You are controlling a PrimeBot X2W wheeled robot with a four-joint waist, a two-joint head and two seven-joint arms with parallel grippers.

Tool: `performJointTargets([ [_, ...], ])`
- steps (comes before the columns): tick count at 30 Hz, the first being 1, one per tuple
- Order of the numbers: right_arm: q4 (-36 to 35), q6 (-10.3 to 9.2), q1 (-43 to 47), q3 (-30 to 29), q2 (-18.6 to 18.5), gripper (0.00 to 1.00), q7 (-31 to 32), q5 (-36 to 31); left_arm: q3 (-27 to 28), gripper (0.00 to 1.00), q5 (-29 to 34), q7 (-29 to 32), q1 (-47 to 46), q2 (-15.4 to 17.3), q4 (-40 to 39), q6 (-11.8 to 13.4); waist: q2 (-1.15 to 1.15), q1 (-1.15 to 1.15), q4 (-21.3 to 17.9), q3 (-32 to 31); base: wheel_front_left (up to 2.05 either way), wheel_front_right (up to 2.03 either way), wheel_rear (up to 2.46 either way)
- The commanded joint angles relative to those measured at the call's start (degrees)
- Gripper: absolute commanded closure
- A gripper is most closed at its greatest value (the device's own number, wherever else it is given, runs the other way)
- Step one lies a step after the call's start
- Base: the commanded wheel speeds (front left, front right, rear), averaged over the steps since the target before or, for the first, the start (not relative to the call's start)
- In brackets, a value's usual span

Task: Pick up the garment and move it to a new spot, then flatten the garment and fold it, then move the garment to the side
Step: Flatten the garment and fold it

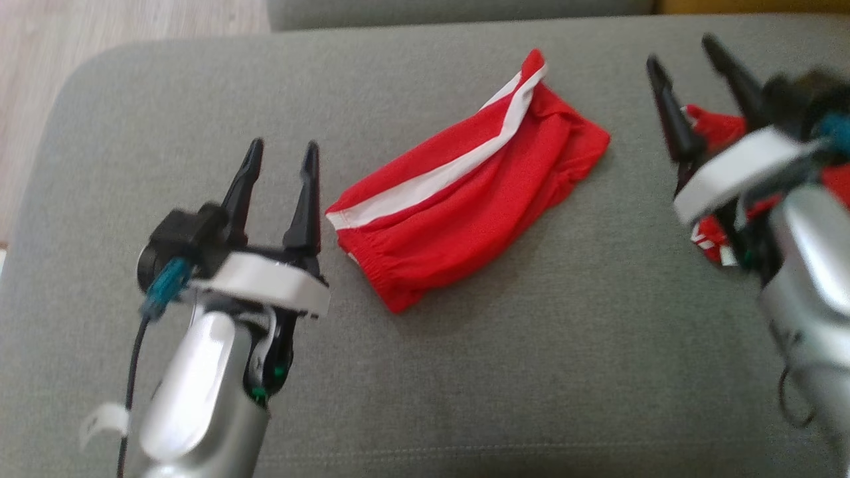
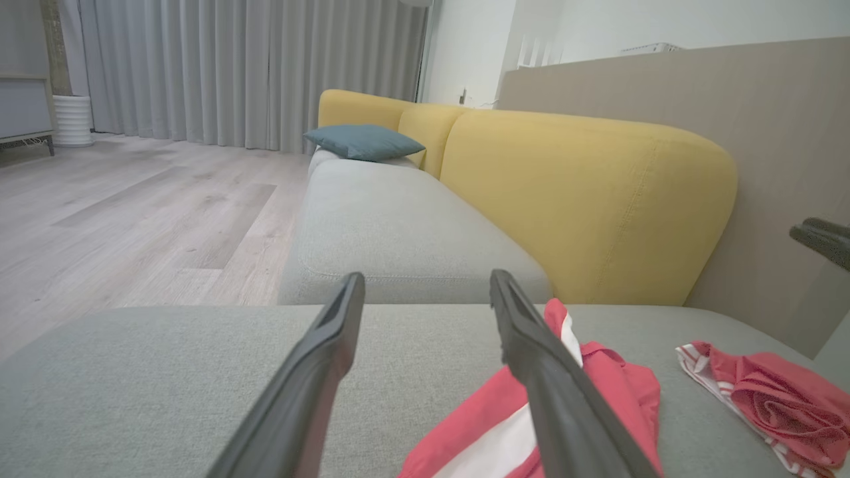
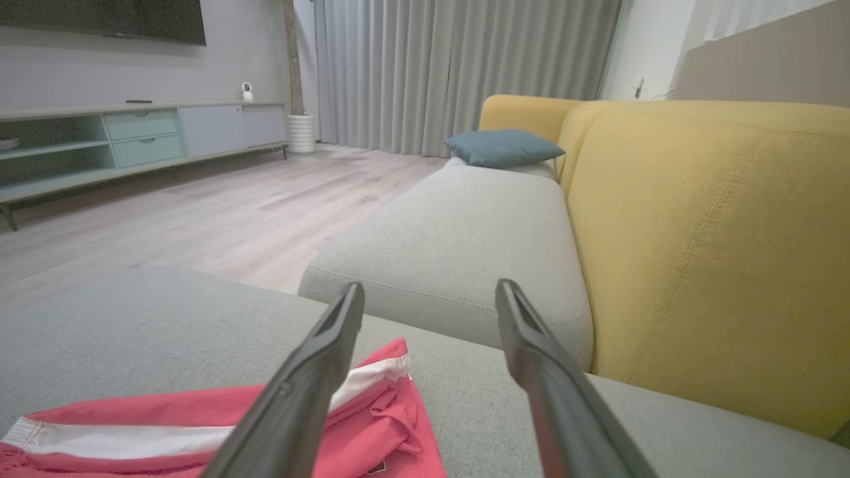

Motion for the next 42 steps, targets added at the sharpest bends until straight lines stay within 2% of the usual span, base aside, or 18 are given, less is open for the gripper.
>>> performJointTargets([
  [1,-2.47,0.37,2.65,-1.71,1.51,0.00,-1.63,-2.17,3.25,0.00,0.51,-0.70,0.27,0.37,-3.49,0.30,0.00,0.00,-1.21,-1.78,0.00,0.00,0.00],
  [8,-6.44,0.37,15.65,-10.83,9.54,0.00,-3.31,-10.03,5.86,0.00,2.75,-0.70,7.82,-0.75,-8.09,0.00,0.00,0.00,-2.06,-4.11,0.00,0.00,0.00],
  [12,-8.81,0.37,22.07,-14.76,13.83,0.00,-2.76,-13.55,5.31,0.00,5.49,-0.70,11.62,-1.08,-9.11,-0.20,0.00,0.00,-2.16,-4.61,0.00,0.00,0.00],
  [17,-11.50,0.37,26.13,-17.85,16.74,0.00,-2.01,-16.58,5.33,0.00,6.14,-0.70,14.35,-1.37,-9.76,-0.19,0.00,0.00,-1.83,-4.49,0.00,0.00,0.00],
  [21,-13.04,0.37,26.81,-19.66,17.98,0.00,-0.04,-16.51,5.32,0.00,6.33,-0.70,14.14,-1.46,-10.10,-0.56,0.00,0.00,-0.92,-3.65,0.00,0.00,0.00],
  [30,-9.19,0.37,22.58,-26.71,19.63,0.00,8.67,-4.66,4.37,0.00,6.18,-0.70,11.75,-1.51,-9.80,-0.88,0.00,0.00,3.21,0.22,0.00,0.00,0.00],
  [34,-4.54,0.37,18.26,-30.73,19.76,0.00,12.83,4.89,3.32,0.00,5.91,-0.70,10.80,-1.51,-9.05,-0.82,0.00,0.00,6.12,2.40,0.00,0.00,0.00],
  [42,8.40,0.37,8.36,-35.89,19.78,0.00,16.56,16.23,2.70,0.00,6.26,-0.70,9.00,-1.52,-8.21,-0.89,0.00,0.00,10.37,5.34,0.00,0.00,0.00],
])
